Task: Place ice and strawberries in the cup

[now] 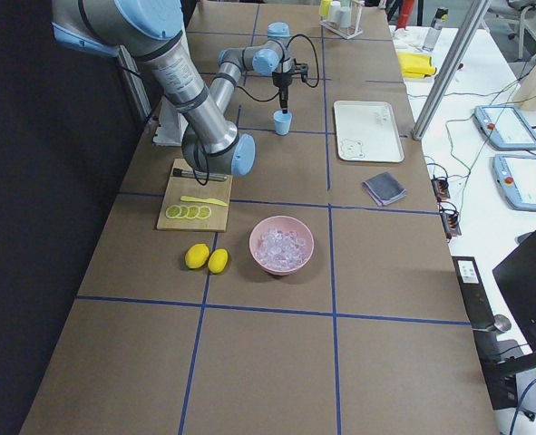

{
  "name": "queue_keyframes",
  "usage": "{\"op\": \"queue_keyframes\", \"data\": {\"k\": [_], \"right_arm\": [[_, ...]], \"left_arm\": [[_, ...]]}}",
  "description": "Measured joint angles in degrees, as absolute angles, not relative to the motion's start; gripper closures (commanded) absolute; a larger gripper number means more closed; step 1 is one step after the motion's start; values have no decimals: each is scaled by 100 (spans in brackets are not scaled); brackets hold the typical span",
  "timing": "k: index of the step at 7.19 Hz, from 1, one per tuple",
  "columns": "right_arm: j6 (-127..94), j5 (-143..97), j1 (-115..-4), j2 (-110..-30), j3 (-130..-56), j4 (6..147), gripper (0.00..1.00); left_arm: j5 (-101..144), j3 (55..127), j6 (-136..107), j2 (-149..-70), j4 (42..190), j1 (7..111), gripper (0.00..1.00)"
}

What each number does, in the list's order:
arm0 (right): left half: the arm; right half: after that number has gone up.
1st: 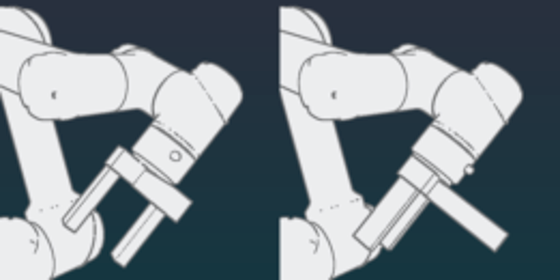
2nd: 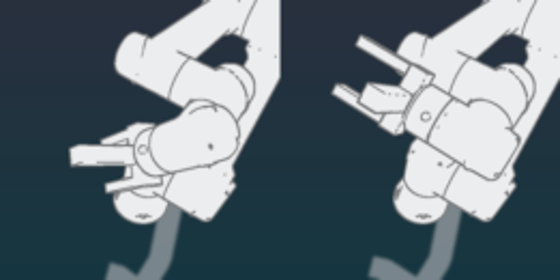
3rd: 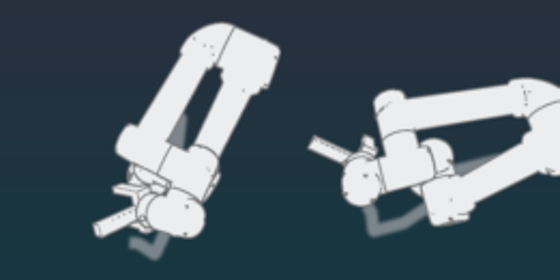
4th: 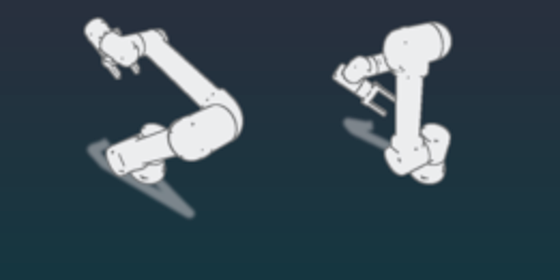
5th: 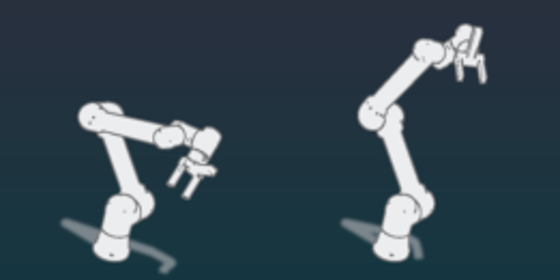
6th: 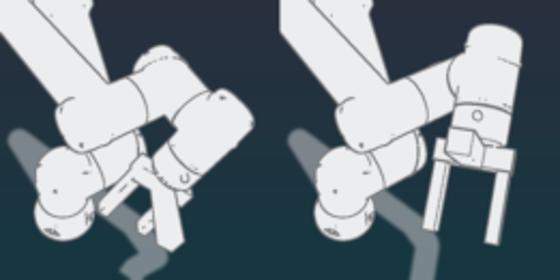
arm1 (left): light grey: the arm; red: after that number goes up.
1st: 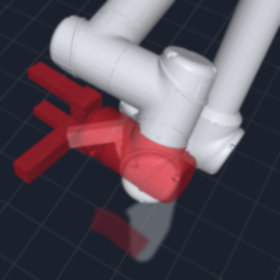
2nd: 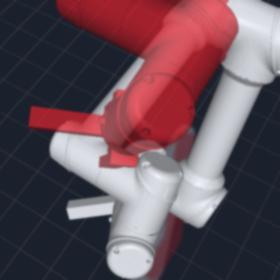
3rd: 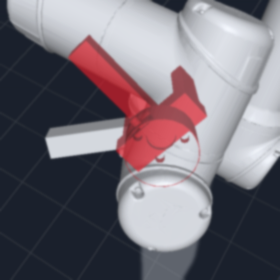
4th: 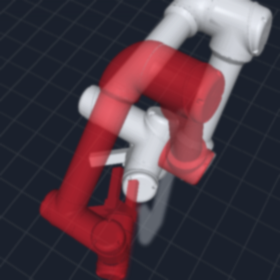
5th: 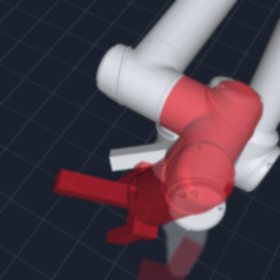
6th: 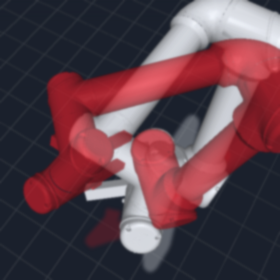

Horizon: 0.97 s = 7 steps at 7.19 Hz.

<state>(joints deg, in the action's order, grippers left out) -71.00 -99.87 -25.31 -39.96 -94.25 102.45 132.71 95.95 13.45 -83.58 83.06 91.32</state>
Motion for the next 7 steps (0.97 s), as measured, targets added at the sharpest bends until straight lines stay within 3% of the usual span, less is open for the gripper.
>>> {"op": "queue_keyframes", "data": {"k": [3,7], "right_arm": [[-6637,-10309,-2875,-4185,-9723,10300,0],[-5108,-11138,-3726,-5527,-10865,10229,0]], "left_arm": [[13271,9591,1345,-8359,8311,9132,0],[13272,9597,1345,-8358,8324,9132,0]]}}
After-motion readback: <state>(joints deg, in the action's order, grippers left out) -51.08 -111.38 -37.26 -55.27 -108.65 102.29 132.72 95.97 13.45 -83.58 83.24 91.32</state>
